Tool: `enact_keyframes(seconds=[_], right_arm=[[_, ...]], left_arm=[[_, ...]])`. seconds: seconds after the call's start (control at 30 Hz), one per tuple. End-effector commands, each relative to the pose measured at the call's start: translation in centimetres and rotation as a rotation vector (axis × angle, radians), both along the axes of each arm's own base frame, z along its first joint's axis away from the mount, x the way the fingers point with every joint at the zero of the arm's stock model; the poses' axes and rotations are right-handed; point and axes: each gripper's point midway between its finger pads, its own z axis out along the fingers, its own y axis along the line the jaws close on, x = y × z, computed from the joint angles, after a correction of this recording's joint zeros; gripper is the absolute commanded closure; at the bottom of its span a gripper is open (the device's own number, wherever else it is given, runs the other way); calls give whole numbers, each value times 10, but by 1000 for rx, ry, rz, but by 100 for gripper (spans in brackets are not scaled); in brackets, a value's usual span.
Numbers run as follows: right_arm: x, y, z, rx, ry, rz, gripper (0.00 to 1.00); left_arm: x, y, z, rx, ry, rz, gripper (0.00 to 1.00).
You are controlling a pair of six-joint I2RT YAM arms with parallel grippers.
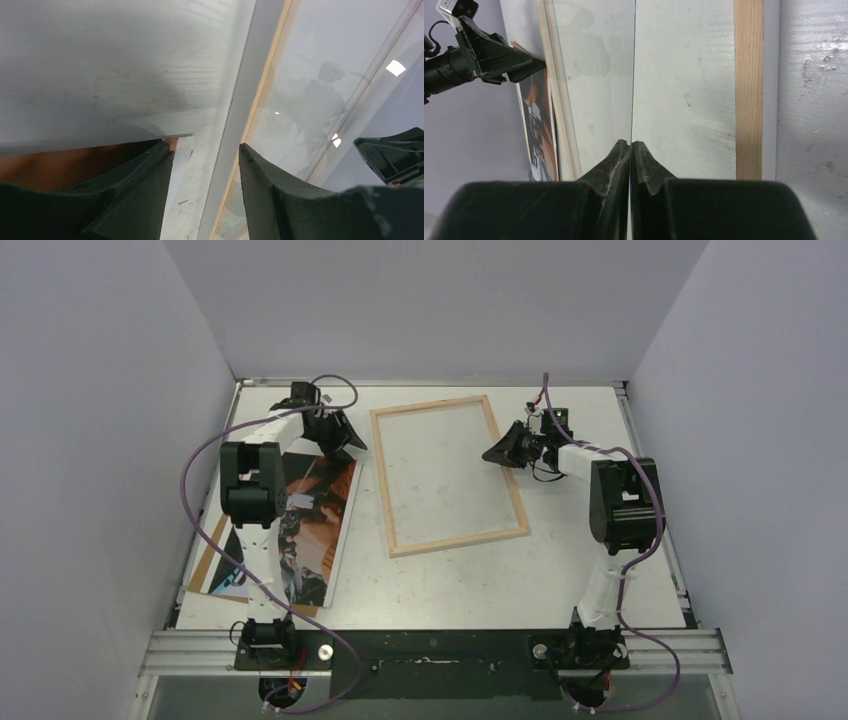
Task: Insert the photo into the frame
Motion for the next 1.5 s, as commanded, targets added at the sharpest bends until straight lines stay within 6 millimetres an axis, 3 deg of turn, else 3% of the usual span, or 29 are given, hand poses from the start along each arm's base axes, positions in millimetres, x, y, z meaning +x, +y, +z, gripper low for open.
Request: enact_keyframes(seconds=[0.0, 0.3, 0.43, 1.0, 1.23, 1.47], right_arm=[[16, -5, 31, -11, -150, 0, 100], [20, -16, 27, -15, -151, 11, 100], [20, -8, 24, 10, -150, 26, 100], [12, 18, 16, 83, -132, 46, 100], [17, 15, 36, 154, -93, -28, 100], [32, 5, 69, 368, -85, -166, 100]], left_arm=[[7, -21, 0, -22, -41, -62, 49], [10, -29, -5, -8, -32, -68, 48], [11, -33, -8, -9, -25, -76, 53], [8, -38, -21, 15, 9, -93, 54], [3, -33, -30, 76, 35, -108, 59], [1, -29, -36, 131, 42, -144, 64]])
